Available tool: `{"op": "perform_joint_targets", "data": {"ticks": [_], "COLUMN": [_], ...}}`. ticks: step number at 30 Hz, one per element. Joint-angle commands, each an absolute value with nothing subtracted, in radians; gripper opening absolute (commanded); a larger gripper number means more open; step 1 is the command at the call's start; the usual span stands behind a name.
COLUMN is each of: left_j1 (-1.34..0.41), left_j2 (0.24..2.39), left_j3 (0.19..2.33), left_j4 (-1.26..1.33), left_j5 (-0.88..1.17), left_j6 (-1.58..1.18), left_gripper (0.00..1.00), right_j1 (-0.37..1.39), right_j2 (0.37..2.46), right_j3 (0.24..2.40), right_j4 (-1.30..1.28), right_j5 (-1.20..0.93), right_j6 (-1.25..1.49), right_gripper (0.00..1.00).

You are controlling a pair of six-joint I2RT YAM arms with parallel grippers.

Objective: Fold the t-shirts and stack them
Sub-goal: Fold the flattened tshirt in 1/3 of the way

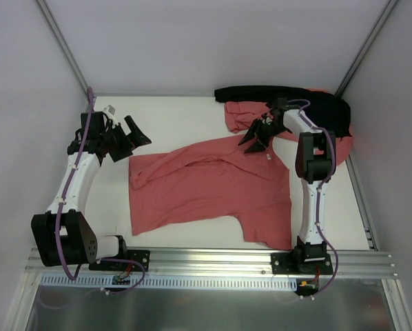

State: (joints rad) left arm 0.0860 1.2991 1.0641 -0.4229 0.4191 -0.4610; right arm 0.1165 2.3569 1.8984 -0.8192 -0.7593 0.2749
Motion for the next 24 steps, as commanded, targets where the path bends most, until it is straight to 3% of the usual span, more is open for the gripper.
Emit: {"op": "perform_joint_targets", "data": {"ticks": [1, 16, 24], "left_j1": [0.084, 0.084, 0.084], "left_j2": [1.272, 1.269, 1.264], "left_j3": [1.071, 1.077, 1.065], "left_j4": [-0.416, -0.437, -0.428], "left_j5": [0.437, 0.433, 0.43], "left_j6": [-0.443, -0.436, -0.44], "left_gripper": [0.99, 0.99, 0.99], "right_j1": [0.117, 0.127, 0.153], "right_j2": [2.378, 2.418, 2.379], "right_j3": [1.933, 1.96, 1.905], "right_j4": [-0.836, -0.828, -0.801], "right_j5": [-0.759, -0.775, -0.805], "right_j6": [0.264, 0.273, 0.285], "right_gripper": [0.5, 0.49, 0.25]}}
